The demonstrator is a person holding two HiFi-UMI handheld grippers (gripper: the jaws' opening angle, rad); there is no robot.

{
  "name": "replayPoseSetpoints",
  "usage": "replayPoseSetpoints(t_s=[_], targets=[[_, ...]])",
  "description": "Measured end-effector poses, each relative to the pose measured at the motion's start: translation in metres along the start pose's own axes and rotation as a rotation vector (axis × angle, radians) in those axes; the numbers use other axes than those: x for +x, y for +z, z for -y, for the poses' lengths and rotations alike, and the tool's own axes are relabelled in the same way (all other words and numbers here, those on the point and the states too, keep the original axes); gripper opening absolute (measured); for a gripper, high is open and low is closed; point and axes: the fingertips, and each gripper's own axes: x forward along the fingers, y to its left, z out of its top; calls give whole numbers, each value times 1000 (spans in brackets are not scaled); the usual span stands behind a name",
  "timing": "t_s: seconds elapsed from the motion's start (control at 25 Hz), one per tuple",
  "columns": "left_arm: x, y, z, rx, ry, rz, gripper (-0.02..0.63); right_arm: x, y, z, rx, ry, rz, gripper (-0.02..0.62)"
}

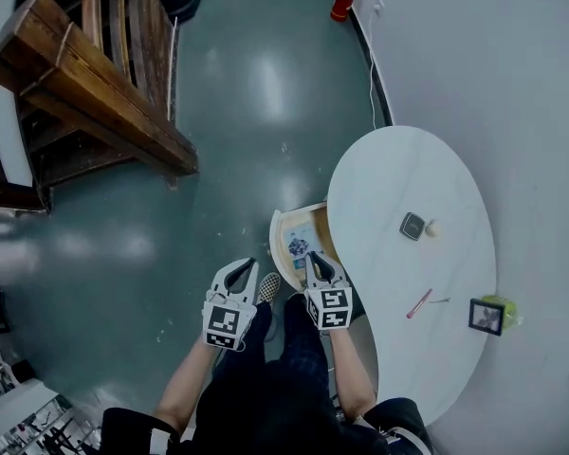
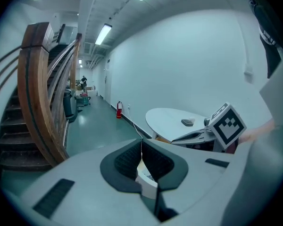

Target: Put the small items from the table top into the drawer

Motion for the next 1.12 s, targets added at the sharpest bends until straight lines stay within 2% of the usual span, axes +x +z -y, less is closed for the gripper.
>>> replayPoseSetpoints(t_s=[0.28,0.52,0.76,1.12], targets=[[-27,49,13,70,-21,66,20,-60,70,-13,-28,-23,158,32],[-40,92,27,114,-47,143,20,-102,115,-13,-57,-58,255,31],[-51,129,46,170,-75,207,20,-143,135,-12,-68,-100,330,31],[-72,163,63,222,-106,286,20,-189,143,-25,-53,-130,413,31]])
